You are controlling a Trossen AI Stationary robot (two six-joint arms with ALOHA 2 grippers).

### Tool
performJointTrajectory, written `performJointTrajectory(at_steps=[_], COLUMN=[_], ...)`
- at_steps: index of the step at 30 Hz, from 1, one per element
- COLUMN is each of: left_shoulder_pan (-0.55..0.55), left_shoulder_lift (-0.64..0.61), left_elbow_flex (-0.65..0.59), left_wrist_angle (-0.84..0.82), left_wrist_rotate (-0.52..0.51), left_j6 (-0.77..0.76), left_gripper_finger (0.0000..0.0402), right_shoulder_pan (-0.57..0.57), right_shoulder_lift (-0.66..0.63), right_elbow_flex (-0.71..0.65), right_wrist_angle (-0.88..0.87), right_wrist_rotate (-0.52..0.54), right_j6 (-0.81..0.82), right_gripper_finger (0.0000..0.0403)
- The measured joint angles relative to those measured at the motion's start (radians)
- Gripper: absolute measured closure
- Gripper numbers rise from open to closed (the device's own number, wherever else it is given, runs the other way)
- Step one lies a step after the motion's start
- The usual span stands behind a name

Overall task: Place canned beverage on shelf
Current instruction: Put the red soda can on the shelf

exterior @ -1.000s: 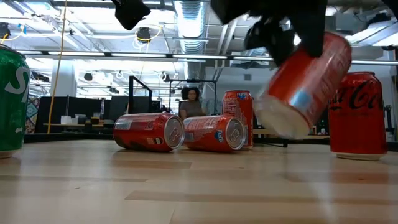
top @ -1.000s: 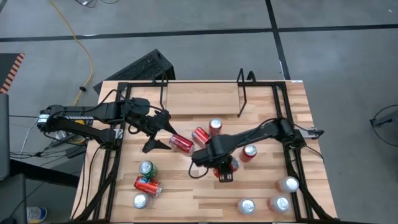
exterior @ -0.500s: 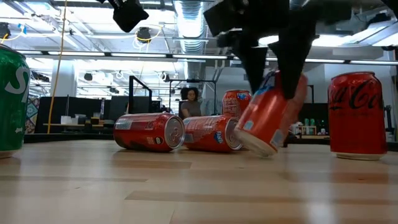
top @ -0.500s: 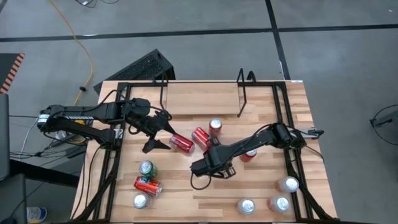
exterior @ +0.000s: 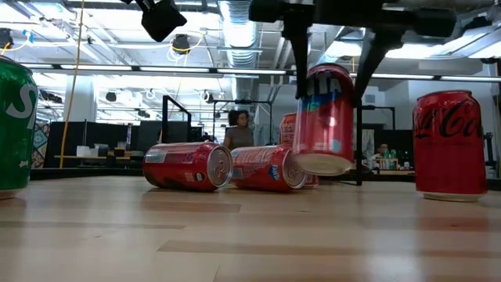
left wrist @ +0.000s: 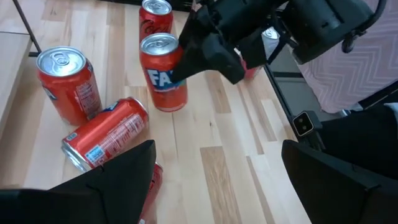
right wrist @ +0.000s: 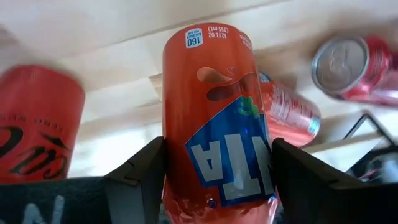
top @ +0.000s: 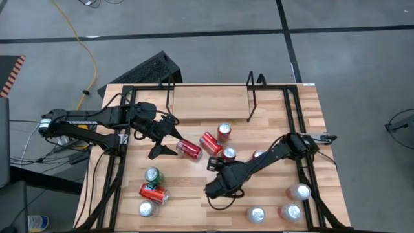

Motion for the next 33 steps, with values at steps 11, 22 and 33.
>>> performJointTrajectory(at_steps=[11, 22, 33], left_shoulder_pan=[0.0, 0.0, 0.0], left_shoulder_lift=[0.0, 0.0, 0.0], left_elbow_flex=[0.0, 0.0, 0.0], left_wrist_angle=[0.001, 0.003, 0.002], left_wrist_rotate=[-0.001, -0.002, -0.039], left_j6=[-0.011, 0.004, 0.007], left_gripper_finger=[0.0068, 0.0068, 0.0068], right_shoulder_pan=[0.057, 0.103, 0.111], right_shoulder_lift=[0.002, 0.002, 0.001], right_elbow_flex=[-0.176, -0.252, -0.252], right_wrist_angle=[0.148, 0.183, 0.215], right_wrist_rotate=[0.257, 0.267, 0.269], right_j6=[-0.061, -0.09, 0.013], right_gripper_finger=[0.0163, 0.0163, 0.0163])
